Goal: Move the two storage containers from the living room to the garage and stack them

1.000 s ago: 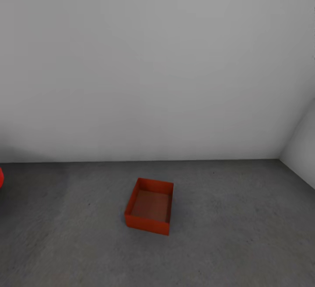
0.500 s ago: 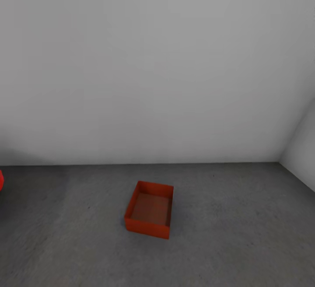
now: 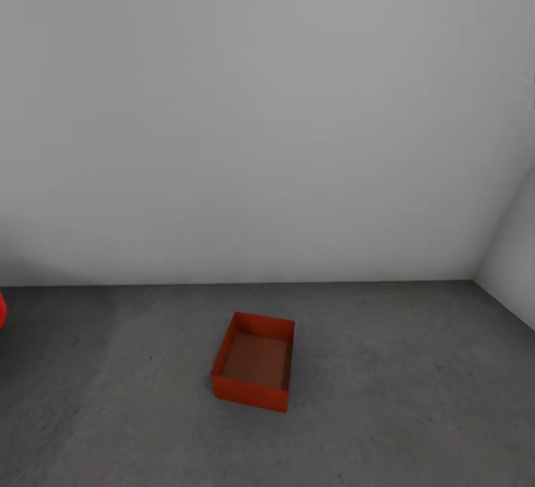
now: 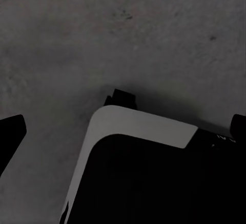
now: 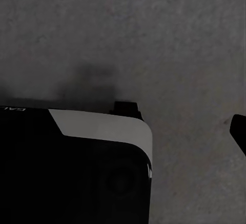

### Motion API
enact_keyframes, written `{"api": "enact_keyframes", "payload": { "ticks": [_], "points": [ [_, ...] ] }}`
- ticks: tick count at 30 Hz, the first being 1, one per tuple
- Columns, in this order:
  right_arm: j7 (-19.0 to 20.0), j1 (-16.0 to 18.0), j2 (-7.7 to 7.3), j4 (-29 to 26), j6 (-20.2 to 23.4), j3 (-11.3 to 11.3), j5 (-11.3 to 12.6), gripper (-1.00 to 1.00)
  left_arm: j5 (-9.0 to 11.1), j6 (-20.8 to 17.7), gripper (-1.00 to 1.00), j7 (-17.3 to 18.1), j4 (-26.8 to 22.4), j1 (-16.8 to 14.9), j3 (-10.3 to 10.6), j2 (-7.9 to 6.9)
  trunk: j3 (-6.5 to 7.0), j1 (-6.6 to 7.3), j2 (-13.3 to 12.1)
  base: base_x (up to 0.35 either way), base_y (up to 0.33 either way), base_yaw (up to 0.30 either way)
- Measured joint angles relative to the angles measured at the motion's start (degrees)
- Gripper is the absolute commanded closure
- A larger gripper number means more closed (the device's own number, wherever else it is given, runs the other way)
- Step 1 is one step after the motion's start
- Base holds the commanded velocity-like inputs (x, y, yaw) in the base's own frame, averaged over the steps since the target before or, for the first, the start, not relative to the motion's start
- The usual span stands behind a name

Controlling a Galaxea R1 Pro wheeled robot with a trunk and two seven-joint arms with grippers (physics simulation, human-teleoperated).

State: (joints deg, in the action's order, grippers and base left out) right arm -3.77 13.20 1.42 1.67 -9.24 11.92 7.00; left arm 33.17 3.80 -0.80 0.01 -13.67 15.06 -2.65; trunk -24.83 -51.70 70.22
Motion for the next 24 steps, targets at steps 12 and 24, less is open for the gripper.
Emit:
{"api": "enact_keyframes", "payload": {
  "ticks": [12, 24],
  "points": [
    [0.01, 0.0, 0.03, 0.03, 0.0, -0.02, 0.31, -1.0, 0.06, 0.21, -1.0, -0.52, -0.01, 0.16, 0.0, -0.08, 1.11, 0.0, 0.0, 0.0, 0.0, 0.0],
    [0.0, 0.0, -0.54, 0.08, 0.18, -0.03, 0.32, -1.0, -0.44, 0.22, -1.0, -0.53, -0.13, 0.16, 0.09, 0.07, 2.22, 0.0, 0.0, 0.0, 0.0, 0.0]
  ]
}}
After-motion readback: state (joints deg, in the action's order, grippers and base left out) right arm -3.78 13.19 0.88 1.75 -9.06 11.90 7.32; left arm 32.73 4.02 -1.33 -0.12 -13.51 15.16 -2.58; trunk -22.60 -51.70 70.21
